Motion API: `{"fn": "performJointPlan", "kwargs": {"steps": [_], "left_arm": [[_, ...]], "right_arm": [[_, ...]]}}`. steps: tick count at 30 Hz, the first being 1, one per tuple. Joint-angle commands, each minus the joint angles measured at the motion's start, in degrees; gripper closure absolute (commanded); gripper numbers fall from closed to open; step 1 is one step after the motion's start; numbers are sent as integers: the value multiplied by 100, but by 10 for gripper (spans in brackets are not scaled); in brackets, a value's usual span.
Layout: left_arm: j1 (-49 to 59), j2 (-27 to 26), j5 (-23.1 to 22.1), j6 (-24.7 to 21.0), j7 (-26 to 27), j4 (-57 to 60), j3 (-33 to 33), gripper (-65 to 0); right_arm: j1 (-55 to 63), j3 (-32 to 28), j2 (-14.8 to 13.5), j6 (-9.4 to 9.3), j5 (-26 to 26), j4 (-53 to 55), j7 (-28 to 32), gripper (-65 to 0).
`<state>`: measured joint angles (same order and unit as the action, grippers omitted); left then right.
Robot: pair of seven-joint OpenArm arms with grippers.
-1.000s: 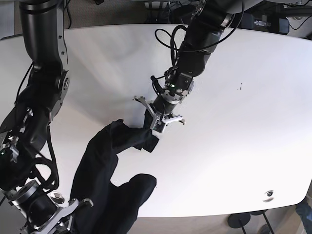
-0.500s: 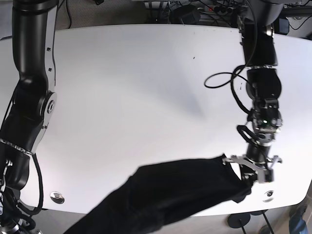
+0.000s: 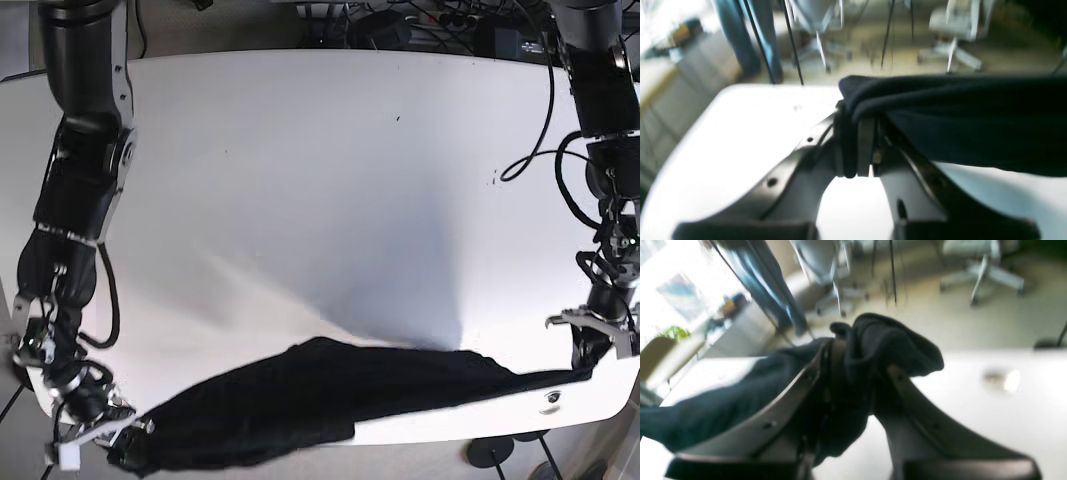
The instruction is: Fold the T-shirt properly
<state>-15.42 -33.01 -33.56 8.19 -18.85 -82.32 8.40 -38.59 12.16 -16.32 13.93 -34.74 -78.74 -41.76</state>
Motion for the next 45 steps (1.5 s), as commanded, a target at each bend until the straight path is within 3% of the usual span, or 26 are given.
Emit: {"fn": "performJointPlan", "kwargs": {"steps": [1, 7, 12, 16, 19, 22, 24, 27, 32, 35, 41, 42, 45], "left_arm": [[351, 62, -7, -84, 193, -194, 87, -6], [1828, 537, 11, -67, 184, -590, 878, -6], [2856, 572, -7, -67, 184, -932, 957, -6], [3612, 712, 2, -67, 184, -1117, 1204, -4], [4017, 844, 11, 162, 184, -1205, 1476, -4], [4280, 871, 11, 575, 184, -1205, 1634, -4], [4395, 985, 11, 610, 184, -1214, 1749, -4], [4535, 1020, 11, 610, 184, -1214, 1872, -4], [4720, 1029, 11, 619, 184, -1390, 1889, -4], [4790, 1099, 11, 619, 184, -1521, 1889, -4], [4808, 1152, 20, 619, 175, -1609, 1880, -4], [4808, 1178, 20, 619, 175, -1609, 1880, -4], [4808, 1275, 20, 619, 175, -1609, 1898, -4]], "right_arm": [[804, 397, 168, 62, -64, -544, 224, -21], [3063, 933, 669, 97, -56, -1361, 233, -21], [4303, 1056, 950, 97, -56, -1713, 233, -21], [4997, 1170, 959, 97, -636, -1713, 233, -24], [5410, 1188, 942, 97, -987, -1713, 233, -135], [5727, 1188, 854, 97, -1128, -1730, 233, -320], [5912, 1197, 801, 97, -1286, -1933, 233, -428], [6193, 1206, 731, 97, -1304, -2662, 233, -488], [5771, 1030, 502, 44, -1286, -3023, 224, -493], [4769, 450, 194, 35, -882, -2214, 4, -493], [3046, -324, 71, 114, 182, -192, -13, -490], [2817, -386, 89, 193, 331, 89, -4, -490], [2246, -544, 124, 703, 920, 845, 180, -490]]}}
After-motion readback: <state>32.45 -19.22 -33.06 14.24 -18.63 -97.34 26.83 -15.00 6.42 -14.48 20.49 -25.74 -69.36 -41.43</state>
